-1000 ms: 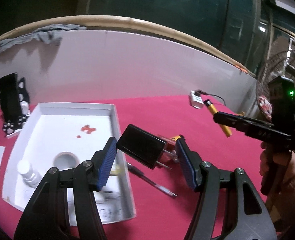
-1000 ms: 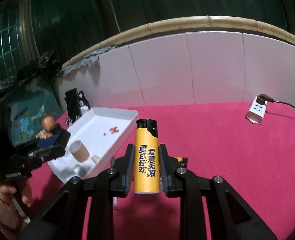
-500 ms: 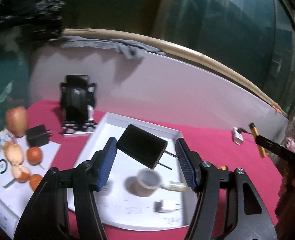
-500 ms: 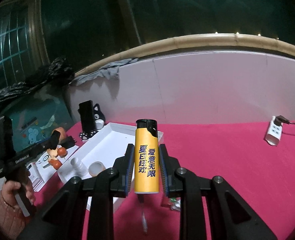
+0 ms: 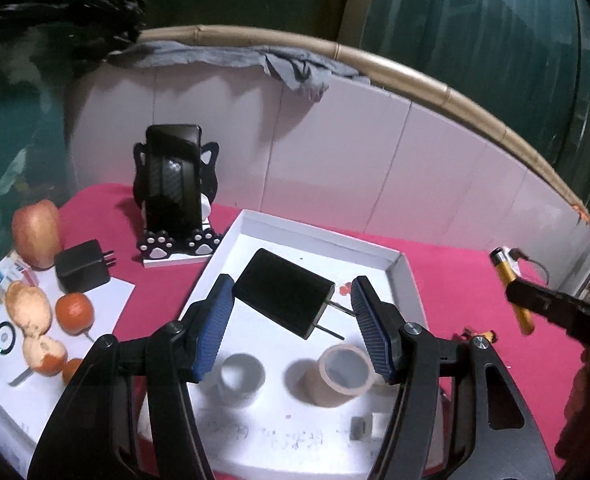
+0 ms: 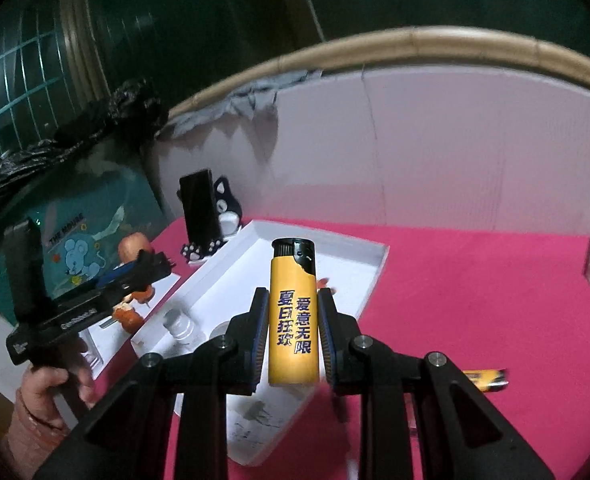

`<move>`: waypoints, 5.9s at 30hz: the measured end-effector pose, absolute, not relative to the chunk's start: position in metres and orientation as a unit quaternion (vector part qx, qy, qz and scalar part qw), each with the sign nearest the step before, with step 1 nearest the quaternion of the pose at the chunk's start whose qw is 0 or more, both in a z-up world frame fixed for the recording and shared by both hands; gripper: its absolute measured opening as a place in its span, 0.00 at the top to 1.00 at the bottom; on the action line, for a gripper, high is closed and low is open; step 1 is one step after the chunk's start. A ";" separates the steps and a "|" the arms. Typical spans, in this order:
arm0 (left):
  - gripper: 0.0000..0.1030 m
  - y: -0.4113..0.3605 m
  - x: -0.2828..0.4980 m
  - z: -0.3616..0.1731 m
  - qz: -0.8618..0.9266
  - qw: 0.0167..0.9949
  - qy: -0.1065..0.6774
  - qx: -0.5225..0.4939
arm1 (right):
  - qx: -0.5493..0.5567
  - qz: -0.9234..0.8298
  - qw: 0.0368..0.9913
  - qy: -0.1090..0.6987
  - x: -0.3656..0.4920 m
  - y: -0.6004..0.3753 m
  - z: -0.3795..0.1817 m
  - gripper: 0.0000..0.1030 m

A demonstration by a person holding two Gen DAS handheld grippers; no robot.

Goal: Organize rigid objects
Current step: 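Carry the charger plug and yellow lighter into the white tray and open both tools, then withdraw both tools from the tray toward the remaining objects, then grasp the red tin with green label with the left tool, then grasp the blue binder clip with the right tool while the left tool holds the red tin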

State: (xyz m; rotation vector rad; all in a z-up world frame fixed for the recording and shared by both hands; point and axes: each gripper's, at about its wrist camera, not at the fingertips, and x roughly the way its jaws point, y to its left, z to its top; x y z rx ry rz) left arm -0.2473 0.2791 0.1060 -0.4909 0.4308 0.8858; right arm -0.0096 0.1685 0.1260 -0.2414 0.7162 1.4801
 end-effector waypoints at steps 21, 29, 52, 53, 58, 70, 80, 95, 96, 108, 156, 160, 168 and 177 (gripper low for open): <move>0.41 0.308 -0.219 0.067 0.462 0.822 0.245 -0.224 | -0.176 0.622 0.660 0.382 -0.038 0.240 0.047 0.77; 0.18 0.302 -0.224 0.077 0.479 0.819 0.235 -0.213 | -0.196 0.623 0.673 0.347 -0.051 0.232 0.050 0.70; 0.00 0.256 -0.224 0.090 0.489 0.820 0.223 -0.195 | -0.154 0.604 0.729 0.282 -0.031 0.157 0.080 0.00; 0.00 0.254 -0.222 0.090 0.488 0.821 0.225 -0.194 | -0.149 0.600 0.733 0.284 -0.026 0.153 0.081 0.00; 0.00 0.247 -0.208 0.090 0.479 0.824 0.240 -0.185 | -0.124 0.583 0.743 0.303 -0.003 0.140 0.078 0.00; 0.00 0.224 -0.174 0.087 0.442 0.840 0.271 -0.162 | -0.073 0.528 0.778 0.332 0.059 0.097 0.069 0.00; 0.00 0.203 -0.145 0.079 0.391 0.857 0.297 -0.156 | -0.034 0.444 0.818 0.364 0.121 0.053 0.056 0.00; 0.00 0.159 -0.052 0.042 0.249 0.869 0.426 -0.044 | -0.043 0.439 0.790 0.426 0.142 0.036 0.014 0.00; 0.00 0.158 -0.044 0.039 0.235 0.866 0.440 -0.033 | -0.040 0.439 0.790 0.425 0.144 0.034 0.014 0.00; 0.10 0.165 0.013 0.013 0.159 0.845 0.510 0.013 | -0.025 0.447 0.784 0.430 0.147 0.030 0.014 0.00; 0.53 0.158 -0.156 0.077 0.198 0.907 0.327 -0.177 | -0.262 0.596 0.671 0.355 0.067 0.118 0.011 0.10; 0.53 0.160 -0.155 0.075 0.195 0.906 0.327 -0.186 | -0.258 0.622 0.650 0.352 0.078 0.110 0.013 0.29; 0.53 0.158 -0.154 0.075 0.190 0.905 0.326 -0.197 | -0.301 0.650 0.619 0.321 0.077 0.115 0.011 0.52; 0.53 0.156 -0.154 0.076 0.193 0.906 0.323 -0.193 | -0.325 0.648 0.618 0.305 0.069 0.105 0.013 0.66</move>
